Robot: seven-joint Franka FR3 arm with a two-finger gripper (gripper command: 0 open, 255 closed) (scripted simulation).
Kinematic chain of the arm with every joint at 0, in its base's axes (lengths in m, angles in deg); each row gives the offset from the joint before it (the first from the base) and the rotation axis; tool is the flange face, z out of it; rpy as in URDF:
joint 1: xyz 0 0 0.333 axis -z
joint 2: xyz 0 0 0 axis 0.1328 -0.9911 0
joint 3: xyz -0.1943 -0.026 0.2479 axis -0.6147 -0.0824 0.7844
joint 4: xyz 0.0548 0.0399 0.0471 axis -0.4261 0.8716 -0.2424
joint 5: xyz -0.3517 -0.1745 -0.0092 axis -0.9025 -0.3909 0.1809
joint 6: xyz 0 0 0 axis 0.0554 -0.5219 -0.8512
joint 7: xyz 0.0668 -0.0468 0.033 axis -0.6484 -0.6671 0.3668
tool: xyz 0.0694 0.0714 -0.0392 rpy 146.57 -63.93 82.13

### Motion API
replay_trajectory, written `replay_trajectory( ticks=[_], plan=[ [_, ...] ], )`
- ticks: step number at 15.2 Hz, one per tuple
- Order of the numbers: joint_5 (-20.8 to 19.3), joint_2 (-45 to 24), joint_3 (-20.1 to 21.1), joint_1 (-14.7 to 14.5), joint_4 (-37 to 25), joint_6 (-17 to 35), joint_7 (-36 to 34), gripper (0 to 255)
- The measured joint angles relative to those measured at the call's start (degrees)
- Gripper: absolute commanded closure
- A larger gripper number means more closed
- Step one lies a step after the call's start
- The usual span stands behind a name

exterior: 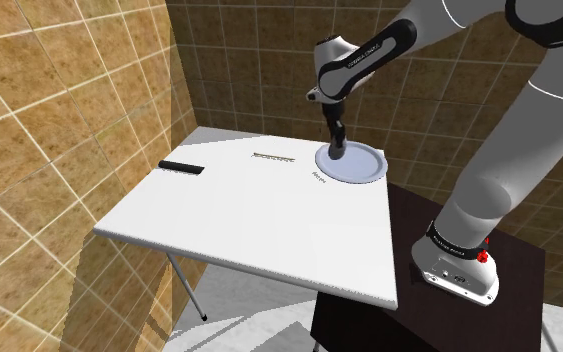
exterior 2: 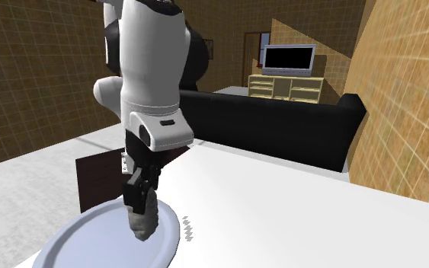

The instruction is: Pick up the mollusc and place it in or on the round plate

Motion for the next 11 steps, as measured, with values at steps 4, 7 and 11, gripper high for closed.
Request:
replay_trajectory(
  ticks=[4,7,11],
  plan=[
    [-1.59,2.31,-3.08,2.85,2.8,1.25,4.84,255],
    [-2.28,2.25,-4.38,4.01,3.68,2.5,6.7,255],
    [-2.64,0.44,-4.6,4.21,4.8,5.66,6.47,255]
  ],
)
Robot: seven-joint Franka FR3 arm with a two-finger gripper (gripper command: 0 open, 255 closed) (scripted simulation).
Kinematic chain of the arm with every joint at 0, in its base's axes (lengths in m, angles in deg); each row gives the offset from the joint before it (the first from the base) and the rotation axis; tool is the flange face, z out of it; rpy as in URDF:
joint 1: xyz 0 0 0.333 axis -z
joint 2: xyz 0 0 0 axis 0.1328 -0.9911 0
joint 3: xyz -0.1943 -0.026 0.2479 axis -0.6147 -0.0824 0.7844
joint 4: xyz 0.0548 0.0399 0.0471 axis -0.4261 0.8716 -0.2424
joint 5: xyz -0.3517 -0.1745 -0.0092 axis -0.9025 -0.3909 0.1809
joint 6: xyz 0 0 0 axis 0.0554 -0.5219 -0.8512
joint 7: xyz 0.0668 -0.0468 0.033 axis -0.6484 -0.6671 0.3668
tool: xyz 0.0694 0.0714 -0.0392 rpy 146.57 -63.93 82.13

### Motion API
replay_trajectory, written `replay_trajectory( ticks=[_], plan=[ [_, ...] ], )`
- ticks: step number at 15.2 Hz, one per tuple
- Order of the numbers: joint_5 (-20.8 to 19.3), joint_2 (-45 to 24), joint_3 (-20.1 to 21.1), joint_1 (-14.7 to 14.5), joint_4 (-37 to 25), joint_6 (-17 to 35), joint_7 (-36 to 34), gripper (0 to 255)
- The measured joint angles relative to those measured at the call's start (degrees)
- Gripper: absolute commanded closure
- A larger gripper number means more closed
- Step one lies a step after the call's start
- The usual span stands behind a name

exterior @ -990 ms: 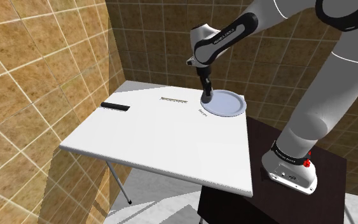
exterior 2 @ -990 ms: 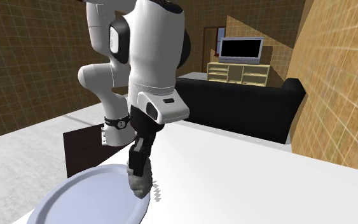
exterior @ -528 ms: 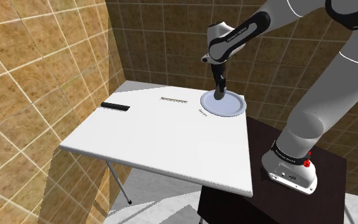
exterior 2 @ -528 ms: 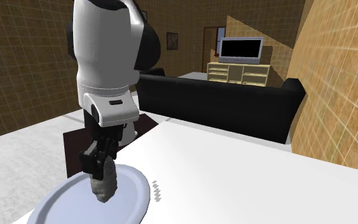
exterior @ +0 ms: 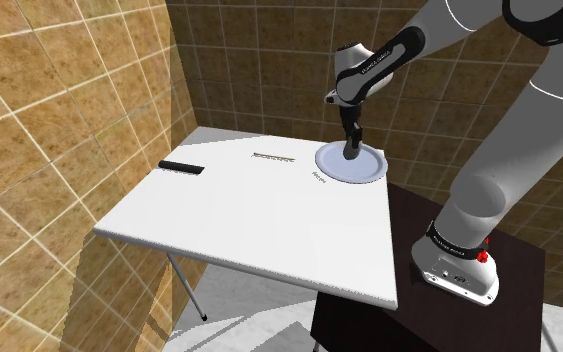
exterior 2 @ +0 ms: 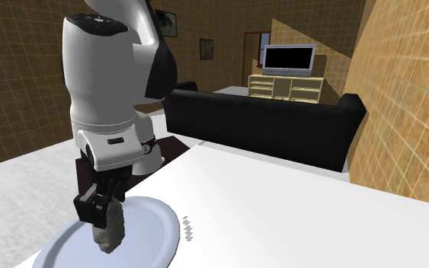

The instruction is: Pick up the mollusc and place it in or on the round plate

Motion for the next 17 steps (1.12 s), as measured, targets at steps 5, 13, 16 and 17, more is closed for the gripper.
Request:
replay_trajectory(
  ticks=[5,13,16,17],
  plan=[
    [-0.39,-2.88,-0.1,0.1,0.91,4.18,-0.64,255],
    [-0.58,-5.43,-0.16,0.17,1.62,6.91,-1.05,255],
    [-0.59,-5.41,-0.17,0.19,1.67,6.9,-1.06,0],
    [-0.59,-5.41,-0.17,0.19,1.69,6.89,-1.06,0]
  ],
)
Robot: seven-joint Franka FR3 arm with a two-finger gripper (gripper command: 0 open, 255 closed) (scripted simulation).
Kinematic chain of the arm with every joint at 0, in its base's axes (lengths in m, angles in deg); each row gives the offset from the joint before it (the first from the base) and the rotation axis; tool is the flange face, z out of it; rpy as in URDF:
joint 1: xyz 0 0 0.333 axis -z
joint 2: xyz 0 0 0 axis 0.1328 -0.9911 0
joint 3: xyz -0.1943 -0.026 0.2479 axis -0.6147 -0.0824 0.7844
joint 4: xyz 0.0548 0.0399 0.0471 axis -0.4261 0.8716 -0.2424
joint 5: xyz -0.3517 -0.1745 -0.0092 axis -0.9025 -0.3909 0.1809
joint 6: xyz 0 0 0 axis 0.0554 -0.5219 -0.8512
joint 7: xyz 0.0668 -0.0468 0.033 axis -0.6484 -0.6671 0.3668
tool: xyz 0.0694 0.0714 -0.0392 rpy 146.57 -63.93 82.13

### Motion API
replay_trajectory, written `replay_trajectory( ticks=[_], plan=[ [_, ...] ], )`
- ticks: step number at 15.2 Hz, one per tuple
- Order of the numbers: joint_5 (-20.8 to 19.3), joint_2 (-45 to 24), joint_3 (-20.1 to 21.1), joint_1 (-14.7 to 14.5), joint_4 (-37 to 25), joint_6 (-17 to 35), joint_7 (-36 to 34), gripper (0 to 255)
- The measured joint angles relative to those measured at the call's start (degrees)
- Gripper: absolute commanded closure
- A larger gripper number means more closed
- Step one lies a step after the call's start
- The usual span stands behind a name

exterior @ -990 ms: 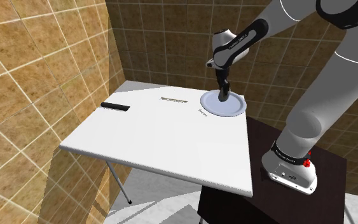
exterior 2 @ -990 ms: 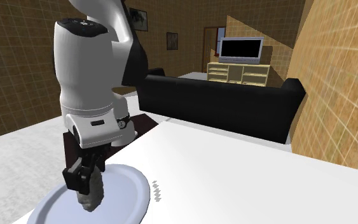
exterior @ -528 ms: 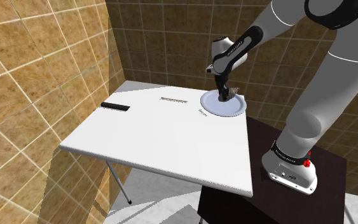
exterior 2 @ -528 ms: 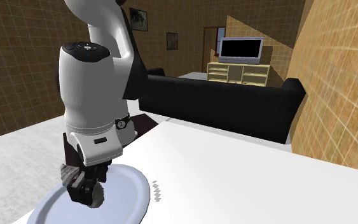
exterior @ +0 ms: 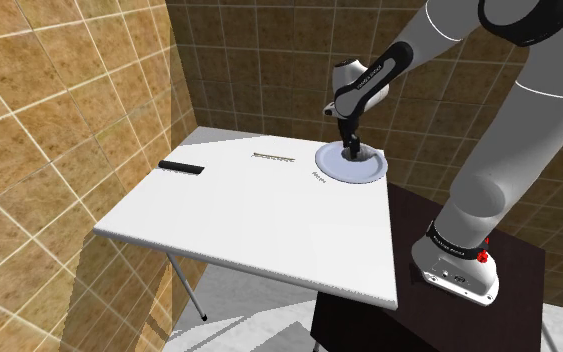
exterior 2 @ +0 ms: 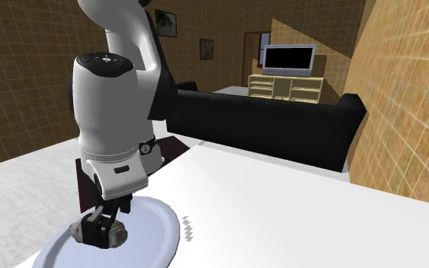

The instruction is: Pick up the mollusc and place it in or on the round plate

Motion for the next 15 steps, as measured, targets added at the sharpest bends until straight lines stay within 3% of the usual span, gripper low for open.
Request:
replay_trajectory(
  ticks=[4,9,15],
  plan=[
    [0.0,-0.02,-0.01,0.01,0.0,0.0,0.0,0],
    [0.96,3.83,0.58,-0.58,-3.06,-6.86,0.54,0],
    [1.06,4.42,0.68,-0.67,-3.23,-7.74,0.53,0]
  ],
)
